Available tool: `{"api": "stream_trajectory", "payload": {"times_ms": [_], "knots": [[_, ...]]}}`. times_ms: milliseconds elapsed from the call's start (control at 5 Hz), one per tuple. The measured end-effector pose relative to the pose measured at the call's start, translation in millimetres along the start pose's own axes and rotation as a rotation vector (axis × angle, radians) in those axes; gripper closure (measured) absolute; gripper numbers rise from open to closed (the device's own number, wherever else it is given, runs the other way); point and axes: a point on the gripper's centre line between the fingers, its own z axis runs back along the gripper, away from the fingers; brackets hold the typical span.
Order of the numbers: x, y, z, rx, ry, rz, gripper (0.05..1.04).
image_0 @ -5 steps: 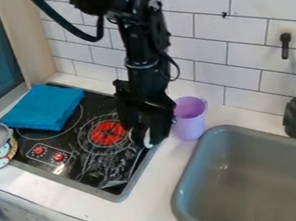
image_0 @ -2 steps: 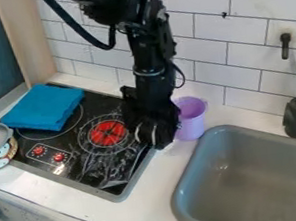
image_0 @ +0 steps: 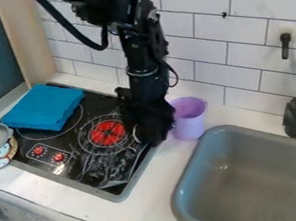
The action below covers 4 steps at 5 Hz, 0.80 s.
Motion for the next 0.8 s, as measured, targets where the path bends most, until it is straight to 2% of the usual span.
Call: {"api": "stream_trajectory", "payload": {"times_ms": [200, 400, 600, 800], "knots": [[-4, 1, -2, -0.007, -0.011, 0.01, 0.431], [-12, 0, -1, -0.009, 0.001, 0.035, 0.436], [-26, -1, 20, 0.006, -0.005, 0.054, 0.436], [-35, 20, 43, 0.044, -0.034, 0.1, 0.436]]}}
